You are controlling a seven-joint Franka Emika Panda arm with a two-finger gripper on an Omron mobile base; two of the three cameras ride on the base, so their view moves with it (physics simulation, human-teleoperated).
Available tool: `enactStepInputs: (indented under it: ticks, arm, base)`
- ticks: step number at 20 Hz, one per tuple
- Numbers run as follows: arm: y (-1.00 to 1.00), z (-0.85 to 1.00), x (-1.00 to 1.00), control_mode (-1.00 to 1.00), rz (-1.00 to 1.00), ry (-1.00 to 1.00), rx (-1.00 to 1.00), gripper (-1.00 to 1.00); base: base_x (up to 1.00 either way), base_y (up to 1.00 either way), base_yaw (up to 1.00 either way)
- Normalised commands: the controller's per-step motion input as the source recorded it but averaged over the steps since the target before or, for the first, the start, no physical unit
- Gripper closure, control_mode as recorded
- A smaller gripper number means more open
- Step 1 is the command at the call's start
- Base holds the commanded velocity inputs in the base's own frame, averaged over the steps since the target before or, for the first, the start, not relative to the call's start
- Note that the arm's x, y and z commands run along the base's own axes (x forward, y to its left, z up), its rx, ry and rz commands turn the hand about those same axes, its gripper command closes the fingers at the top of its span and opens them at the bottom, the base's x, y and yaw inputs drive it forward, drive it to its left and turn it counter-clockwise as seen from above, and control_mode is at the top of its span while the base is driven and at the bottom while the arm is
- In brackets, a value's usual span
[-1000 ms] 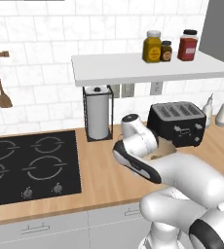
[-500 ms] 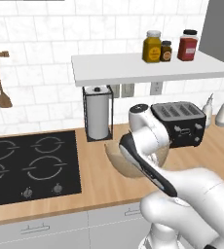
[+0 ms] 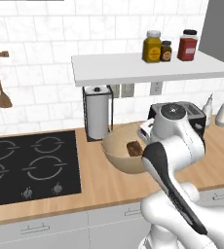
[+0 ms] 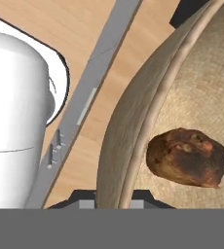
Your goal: Open the cabinet, pick up the bread from the cabinet and place it in the basket. Then move the basket to the dining counter.
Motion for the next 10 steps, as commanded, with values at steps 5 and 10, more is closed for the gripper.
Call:
enactStepInputs:
  ticks: [5,10]
  arm:
    - [0.0,0.28,0.16,-1.0,0.22,-0.04,0.18,1.0]
    - [-0.02,0.0,0.22,-1.0,0.08,0.0,0.11,1.0]
  base:
    - [0.0,0.0,0.0]
    - [0.0,0.0,0.0]
